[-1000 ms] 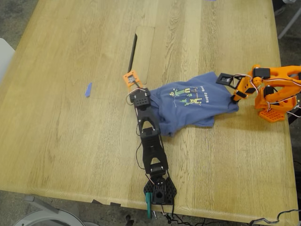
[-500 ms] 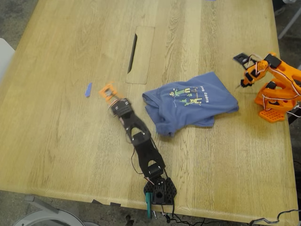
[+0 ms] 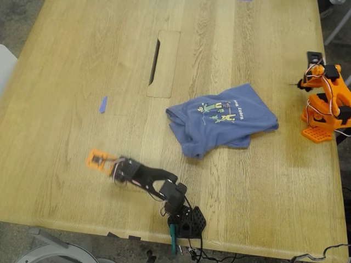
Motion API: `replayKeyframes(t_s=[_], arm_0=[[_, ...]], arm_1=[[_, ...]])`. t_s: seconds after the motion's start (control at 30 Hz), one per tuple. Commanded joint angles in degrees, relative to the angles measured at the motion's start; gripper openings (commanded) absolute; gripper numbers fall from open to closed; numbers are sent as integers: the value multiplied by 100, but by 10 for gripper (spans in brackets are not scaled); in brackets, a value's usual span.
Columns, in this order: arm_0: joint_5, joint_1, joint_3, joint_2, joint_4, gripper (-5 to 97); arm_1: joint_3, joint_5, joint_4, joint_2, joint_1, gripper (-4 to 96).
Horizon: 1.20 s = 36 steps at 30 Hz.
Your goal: Fold a T-shirt
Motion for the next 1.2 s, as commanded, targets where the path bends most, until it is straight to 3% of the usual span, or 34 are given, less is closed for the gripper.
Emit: replayKeyframes(t_s=[0.0,0.13,0.37,0.47,0.73,1.03,1.17], arm_0=[[44,-422,360,1028,-132,12],[53,-729,1143,1811,-9,12],[26,-1143,2689,4025,932,12],[-26,-1195,3164,5405,1696,12],[-105,-1731,4456,9817,4069,11],[-149,-2558,4553,9817,4148,3],[-510,-2698,4562,9809,4482,25]], arm_1=[[167,-97,-308,264,475,1],[703,-176,-642,861,1028,1],[1591,-193,-26,2514,1705,1],[1969,-185,598,3516,1723,1],[2021,-185,712,3498,2030,1],[2549,-185,439,3507,2944,1],[2892,-132,158,3516,3103,1]])
